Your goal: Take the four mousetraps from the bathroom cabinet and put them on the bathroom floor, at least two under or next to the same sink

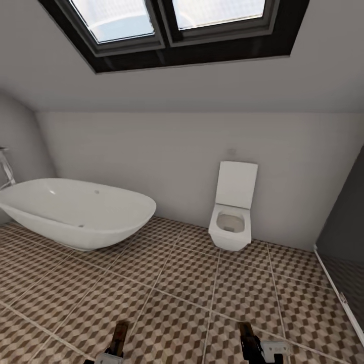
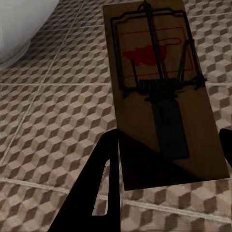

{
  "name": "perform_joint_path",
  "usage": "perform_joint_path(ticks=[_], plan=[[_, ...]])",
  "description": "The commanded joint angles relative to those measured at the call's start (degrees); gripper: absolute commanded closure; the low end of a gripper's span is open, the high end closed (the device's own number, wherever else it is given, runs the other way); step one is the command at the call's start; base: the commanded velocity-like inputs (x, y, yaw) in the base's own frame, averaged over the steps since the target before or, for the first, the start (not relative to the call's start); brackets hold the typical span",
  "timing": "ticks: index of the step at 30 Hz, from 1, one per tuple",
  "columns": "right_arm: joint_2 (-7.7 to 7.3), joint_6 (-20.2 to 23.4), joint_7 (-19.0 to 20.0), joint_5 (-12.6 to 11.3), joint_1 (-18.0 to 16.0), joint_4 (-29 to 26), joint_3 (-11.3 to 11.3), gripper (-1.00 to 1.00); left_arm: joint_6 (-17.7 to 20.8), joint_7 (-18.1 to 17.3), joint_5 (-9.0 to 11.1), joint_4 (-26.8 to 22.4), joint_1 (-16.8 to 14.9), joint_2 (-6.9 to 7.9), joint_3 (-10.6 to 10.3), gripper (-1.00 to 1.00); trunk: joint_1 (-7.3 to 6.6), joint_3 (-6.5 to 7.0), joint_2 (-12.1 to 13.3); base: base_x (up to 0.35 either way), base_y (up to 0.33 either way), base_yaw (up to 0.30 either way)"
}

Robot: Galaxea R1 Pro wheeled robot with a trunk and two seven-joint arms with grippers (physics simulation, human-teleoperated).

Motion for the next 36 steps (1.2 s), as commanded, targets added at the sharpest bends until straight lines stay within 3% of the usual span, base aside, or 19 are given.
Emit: perform_joint_path(ticks=[1,36], plan=[[-0.07,-0.2,-0.3,-0.4,0.0,0.0,0.5,1.0,-0.3,0.1,0.3,0.2,-0.1,-0.04,-0.5,1.0,0.0,-0.06,0.0,0.0,0.0,0.285],[0.0,-0.2,-0.3,-0.4,0.0,0.1,0.5,1.0,-0.3,0.1,0.3,0.2,-0.1,-0.04,-0.5,1.0,0.0,-0.06,0.0,0.0,0.0,0.286]])
